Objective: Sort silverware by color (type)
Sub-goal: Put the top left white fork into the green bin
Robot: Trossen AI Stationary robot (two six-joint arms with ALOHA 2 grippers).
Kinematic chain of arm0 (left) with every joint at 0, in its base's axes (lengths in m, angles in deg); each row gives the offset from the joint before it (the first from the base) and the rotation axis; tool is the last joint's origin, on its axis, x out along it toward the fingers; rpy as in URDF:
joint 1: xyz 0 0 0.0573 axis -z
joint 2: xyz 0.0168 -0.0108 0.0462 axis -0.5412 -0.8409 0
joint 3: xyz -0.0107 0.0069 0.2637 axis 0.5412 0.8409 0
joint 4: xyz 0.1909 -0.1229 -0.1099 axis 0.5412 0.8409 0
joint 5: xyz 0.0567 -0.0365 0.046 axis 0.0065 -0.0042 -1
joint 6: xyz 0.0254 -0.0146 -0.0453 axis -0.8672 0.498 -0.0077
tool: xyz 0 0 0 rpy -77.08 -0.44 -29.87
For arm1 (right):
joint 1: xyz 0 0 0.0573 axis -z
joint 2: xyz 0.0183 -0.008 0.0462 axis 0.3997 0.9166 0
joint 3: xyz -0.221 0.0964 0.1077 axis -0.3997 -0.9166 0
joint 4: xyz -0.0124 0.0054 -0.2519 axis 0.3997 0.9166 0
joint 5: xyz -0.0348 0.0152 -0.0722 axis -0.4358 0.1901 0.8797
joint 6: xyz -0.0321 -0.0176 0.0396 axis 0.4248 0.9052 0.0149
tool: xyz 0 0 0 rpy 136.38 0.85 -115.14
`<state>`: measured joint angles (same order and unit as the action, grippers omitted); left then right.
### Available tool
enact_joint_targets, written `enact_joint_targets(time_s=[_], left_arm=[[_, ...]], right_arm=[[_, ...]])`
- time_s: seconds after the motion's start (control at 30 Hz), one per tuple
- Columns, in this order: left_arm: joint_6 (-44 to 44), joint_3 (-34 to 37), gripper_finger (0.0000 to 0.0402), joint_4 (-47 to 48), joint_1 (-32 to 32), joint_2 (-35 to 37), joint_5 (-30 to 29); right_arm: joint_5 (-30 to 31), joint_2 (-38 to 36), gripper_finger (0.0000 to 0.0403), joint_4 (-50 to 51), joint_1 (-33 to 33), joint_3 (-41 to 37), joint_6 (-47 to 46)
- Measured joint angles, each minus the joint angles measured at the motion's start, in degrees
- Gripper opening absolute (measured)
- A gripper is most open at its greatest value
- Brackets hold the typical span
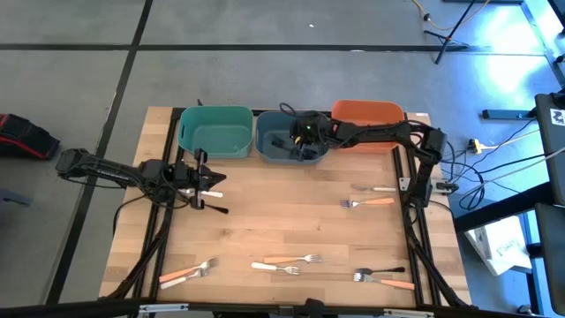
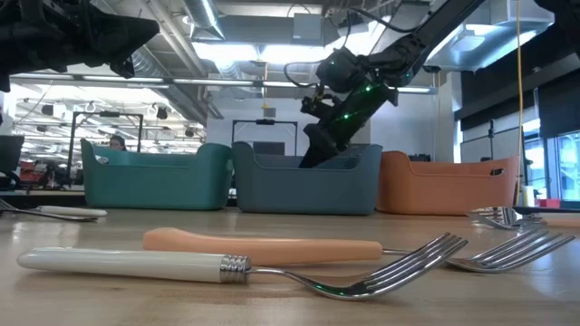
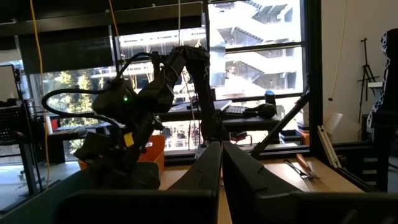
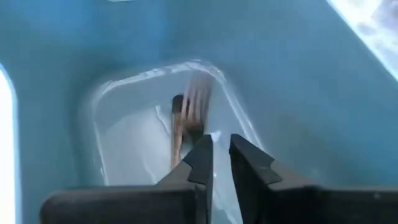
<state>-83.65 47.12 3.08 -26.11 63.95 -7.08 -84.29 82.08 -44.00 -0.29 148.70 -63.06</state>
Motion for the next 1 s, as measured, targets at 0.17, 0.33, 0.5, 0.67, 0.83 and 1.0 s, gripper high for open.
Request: enact_joint_targets(time_s=[0.17,0.33,0.5,0.67,0.83,1.0], left_arm=[[0.0,0.0,0.0008,0.0,0.0,0.0,0.0],[0.0,0.0,0.0008,0.02,0.0,-0.02,0.02],[2.03,-0.23,0.0008,-0.17,0.0,-0.29,0.23],[3.13,-2.09,0.0008,0.25,0.04,-4.63,1.78],[3.15,-4.25,0.0008,0.99,0.07,-12.26,2.57],[1.25,-9.54,0.0008,6.25,1.08,-20.16,2.52]], right_arm=[[0.0,-0.21,0.0094,-0.32,0.0,0.18,0.36],[-1.73,-4.32,0.0121,7.43,-1.37,3.4,0.31],[-3.97,-11.2,0.0124,13.96,-6.83,3.5,0.69],[-3.97,-17.95,0.0124,16.67,-14.77,1.09,1.65],[-3.99,-22.53,0.0124,9.4,-23.32,-7.45,1.64],[-4.18,-24.0,0.0124,-6.79,-31.51,-19.45,1.21]])
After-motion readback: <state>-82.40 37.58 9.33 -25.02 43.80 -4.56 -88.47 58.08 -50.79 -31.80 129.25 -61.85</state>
